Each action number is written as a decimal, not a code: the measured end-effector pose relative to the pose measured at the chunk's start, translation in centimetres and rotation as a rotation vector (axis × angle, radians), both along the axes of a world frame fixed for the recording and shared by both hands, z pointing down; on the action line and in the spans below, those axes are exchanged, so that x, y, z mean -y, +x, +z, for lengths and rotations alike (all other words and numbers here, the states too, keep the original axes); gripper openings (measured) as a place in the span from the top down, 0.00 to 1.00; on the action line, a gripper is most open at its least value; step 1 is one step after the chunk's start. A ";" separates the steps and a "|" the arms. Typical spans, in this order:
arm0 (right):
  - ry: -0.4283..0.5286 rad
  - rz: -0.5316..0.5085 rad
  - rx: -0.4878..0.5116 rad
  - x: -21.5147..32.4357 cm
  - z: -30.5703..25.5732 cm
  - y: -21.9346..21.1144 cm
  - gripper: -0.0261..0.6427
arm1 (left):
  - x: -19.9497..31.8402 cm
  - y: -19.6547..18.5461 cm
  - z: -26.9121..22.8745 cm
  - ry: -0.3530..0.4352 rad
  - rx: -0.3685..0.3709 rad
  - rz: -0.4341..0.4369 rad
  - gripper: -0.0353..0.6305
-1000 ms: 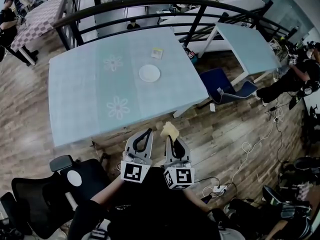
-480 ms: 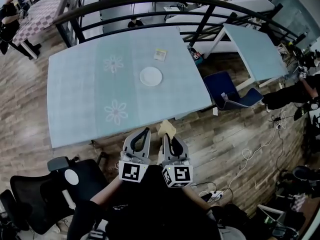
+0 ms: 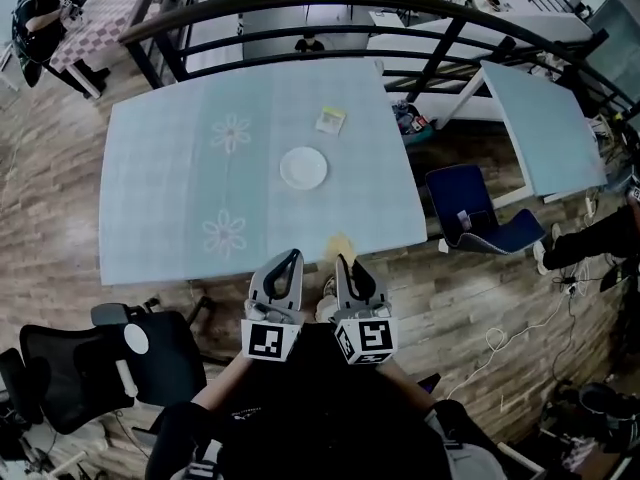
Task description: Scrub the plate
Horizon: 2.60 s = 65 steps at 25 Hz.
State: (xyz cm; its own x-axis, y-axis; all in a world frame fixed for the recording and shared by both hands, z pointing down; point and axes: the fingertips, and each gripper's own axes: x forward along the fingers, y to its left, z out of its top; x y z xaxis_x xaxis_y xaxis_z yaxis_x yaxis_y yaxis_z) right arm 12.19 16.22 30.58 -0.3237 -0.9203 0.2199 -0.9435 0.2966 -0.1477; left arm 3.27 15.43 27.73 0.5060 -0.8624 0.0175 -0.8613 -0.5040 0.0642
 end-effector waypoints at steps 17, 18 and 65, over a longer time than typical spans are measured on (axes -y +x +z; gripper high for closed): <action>-0.080 -0.174 0.027 5.9 2.3 3.6 0.88 | 3.7 4.5 1.7 -0.057 0.019 -0.178 0.93; -0.095 -0.175 0.031 6.2 2.7 3.4 0.88 | 4.0 4.3 1.9 -0.068 0.015 -0.181 0.93; -0.471 0.032 -0.022 29.7 18.6 -5.8 0.88 | 26.6 -6.2 16.8 -0.294 0.024 -0.043 0.93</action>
State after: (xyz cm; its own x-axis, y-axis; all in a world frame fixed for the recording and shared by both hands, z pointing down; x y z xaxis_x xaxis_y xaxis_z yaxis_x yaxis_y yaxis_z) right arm 6.44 -13.50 49.23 -0.2879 -0.7283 0.6219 -0.9553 0.1731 -0.2395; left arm -2.90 -11.13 44.56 0.4654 -0.8393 0.2812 -0.8846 -0.4298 0.1811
